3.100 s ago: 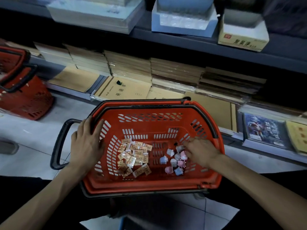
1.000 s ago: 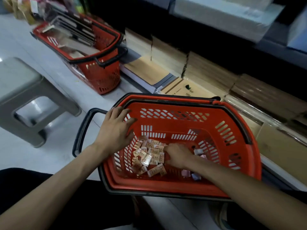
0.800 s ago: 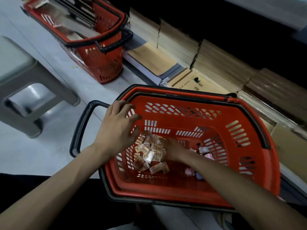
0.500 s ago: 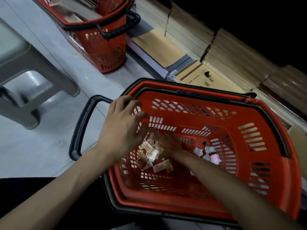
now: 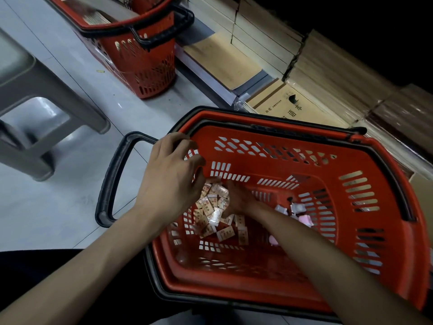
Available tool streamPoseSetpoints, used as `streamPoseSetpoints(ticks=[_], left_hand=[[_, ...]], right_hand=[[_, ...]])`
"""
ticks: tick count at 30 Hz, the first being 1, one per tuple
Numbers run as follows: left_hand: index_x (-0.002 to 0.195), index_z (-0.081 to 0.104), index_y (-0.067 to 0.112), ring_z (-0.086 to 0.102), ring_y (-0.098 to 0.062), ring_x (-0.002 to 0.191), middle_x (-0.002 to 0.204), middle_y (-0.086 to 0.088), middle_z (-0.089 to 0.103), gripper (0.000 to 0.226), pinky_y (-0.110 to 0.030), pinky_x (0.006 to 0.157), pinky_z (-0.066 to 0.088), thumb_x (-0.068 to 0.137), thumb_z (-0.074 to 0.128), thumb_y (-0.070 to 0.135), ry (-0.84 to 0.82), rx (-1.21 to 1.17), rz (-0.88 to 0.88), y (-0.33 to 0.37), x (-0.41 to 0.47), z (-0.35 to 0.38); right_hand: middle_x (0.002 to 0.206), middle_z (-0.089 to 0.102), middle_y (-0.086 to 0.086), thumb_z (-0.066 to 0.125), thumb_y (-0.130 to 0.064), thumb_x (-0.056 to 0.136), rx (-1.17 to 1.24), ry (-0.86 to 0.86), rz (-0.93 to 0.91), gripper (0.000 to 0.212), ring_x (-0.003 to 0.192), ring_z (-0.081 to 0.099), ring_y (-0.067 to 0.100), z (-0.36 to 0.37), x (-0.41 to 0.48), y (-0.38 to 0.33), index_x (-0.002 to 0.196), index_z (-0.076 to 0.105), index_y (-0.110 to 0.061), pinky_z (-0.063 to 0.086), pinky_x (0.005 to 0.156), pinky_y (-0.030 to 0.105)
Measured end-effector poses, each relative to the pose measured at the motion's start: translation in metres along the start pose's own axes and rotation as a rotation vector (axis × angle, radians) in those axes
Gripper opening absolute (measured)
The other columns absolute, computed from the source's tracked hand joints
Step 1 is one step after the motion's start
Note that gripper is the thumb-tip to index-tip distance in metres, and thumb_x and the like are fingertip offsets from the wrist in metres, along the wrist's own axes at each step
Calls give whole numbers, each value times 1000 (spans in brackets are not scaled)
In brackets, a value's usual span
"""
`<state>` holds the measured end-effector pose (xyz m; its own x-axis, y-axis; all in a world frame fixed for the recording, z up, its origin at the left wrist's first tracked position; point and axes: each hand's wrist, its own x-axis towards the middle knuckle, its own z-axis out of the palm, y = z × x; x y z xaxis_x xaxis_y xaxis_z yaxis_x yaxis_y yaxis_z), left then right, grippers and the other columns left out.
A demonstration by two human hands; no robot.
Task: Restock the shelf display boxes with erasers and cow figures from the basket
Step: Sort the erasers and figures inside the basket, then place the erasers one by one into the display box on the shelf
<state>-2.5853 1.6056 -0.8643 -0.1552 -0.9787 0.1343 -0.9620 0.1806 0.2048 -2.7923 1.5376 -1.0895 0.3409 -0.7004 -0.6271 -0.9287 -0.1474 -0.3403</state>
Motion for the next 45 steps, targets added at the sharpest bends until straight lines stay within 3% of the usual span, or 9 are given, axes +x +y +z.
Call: streamPoseSetpoints(ticks=[6,12,19,24,28,34,38,42,45], left_hand=[[107,78,16,44,-30,132,123,-3,64,31,-45,108,38,93,58,34,-4,13,5,0,1,1],[104,78,14,44,-30,130,120,-5,65,26,-45,106,37,92,62,31,30,28,15,0,1,1],[105,78,13,45,-32,130,118,-6,66,26,-46,104,41,92,61,29,39,49,6,2,2,2],[104,78,13,47,-33,127,116,-6,67,25,-47,102,42,92,61,26,56,52,25,0,4,5],[116,74,15,50,-29,124,118,-4,67,35,-45,101,43,99,52,37,77,-22,11,5,4,-3],[122,68,27,60,1,111,120,13,67,24,-24,93,50,107,51,33,196,-897,-335,59,0,-38],[126,67,25,64,-22,116,130,-8,66,42,-46,91,57,100,49,53,-240,-1758,-954,78,0,-34],[123,71,13,64,-41,121,134,-20,65,64,-63,104,47,98,41,63,-635,-2277,-851,91,1,-35],[110,69,15,68,-32,109,117,-14,70,48,-49,92,55,100,41,52,-537,-2355,-766,96,5,-45]], right_hand=[[163,27,15,92,-47,60,-100,-6,-74,132,150,28,37,0,-5,-2,158,12,-12,31,121,49],[144,55,12,82,-27,79,31,-4,-133,84,131,54,32,-5,-23,-10,151,39,-17,47,102,38],[87,66,-2,70,-16,87,203,-50,-29,8,78,62,15,-21,-27,-10,89,65,-22,57,88,50],[88,60,-1,68,-11,95,571,-94,209,32,69,58,10,-46,-48,-20,125,57,-16,45,52,21],[86,67,0,67,-27,96,813,-74,243,7,72,61,15,-76,-87,-27,99,63,-22,48,59,29],[88,77,1,80,-20,83,999,82,27,23,82,71,17,-139,-154,-55,104,74,-14,50,67,29],[87,73,-1,77,-9,87,986,232,-223,28,75,69,8,-178,-198,-86,113,67,-13,53,67,22],[92,69,5,74,-8,89,751,257,-438,28,80,66,12,-194,-225,-112,114,63,-13,54,69,29],[96,67,-4,74,-23,89,443,333,-494,27,86,66,13,-195,-231,-119,111,59,-29,56,75,42]])
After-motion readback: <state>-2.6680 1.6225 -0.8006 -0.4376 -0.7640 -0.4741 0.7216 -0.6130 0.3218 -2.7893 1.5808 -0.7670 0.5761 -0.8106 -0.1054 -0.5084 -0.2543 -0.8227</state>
